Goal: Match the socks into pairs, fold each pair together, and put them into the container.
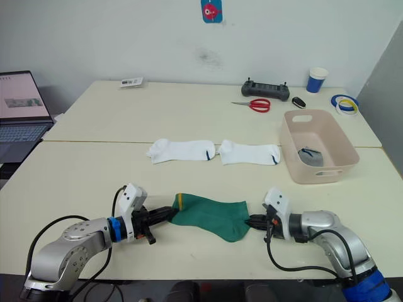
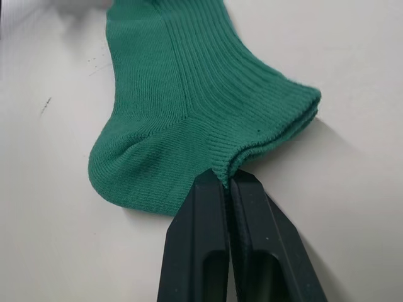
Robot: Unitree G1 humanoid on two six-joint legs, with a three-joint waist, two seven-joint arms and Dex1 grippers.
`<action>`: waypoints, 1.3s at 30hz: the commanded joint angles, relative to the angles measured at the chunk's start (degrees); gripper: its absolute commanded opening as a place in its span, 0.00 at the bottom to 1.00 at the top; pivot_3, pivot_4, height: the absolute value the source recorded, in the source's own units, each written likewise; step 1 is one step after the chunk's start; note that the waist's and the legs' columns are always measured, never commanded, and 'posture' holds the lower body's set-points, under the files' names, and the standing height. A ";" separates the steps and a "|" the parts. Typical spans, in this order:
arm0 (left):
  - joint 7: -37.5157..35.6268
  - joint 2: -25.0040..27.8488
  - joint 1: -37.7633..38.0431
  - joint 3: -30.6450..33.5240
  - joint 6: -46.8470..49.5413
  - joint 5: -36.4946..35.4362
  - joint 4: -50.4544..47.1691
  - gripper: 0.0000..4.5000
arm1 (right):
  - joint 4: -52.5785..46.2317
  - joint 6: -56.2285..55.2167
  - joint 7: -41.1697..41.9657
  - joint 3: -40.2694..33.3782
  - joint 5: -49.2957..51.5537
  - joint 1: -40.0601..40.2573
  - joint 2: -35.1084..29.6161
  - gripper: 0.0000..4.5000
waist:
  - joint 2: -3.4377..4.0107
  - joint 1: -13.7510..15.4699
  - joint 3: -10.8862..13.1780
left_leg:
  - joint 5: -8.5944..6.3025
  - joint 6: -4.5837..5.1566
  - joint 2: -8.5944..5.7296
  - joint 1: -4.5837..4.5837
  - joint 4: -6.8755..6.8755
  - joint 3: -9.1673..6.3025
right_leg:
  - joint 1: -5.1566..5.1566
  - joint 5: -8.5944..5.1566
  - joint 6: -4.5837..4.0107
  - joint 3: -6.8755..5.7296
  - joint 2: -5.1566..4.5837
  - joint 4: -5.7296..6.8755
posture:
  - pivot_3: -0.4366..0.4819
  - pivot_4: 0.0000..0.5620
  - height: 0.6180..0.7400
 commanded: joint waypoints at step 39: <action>11.12 -2.31 -0.39 -1.60 11.24 -6.21 -8.72 0.12 | 8.55 4.02 12.27 -1.21 3.83 -9.02 -9.21 0.13 | 0.00 0.03 0.01 | 0.00 0.00 -0.07 -0.01 0.01 0.02 | 0.00 0.02 0.03 0.01 0.03 -0.03 | 0.48 0.27 1.00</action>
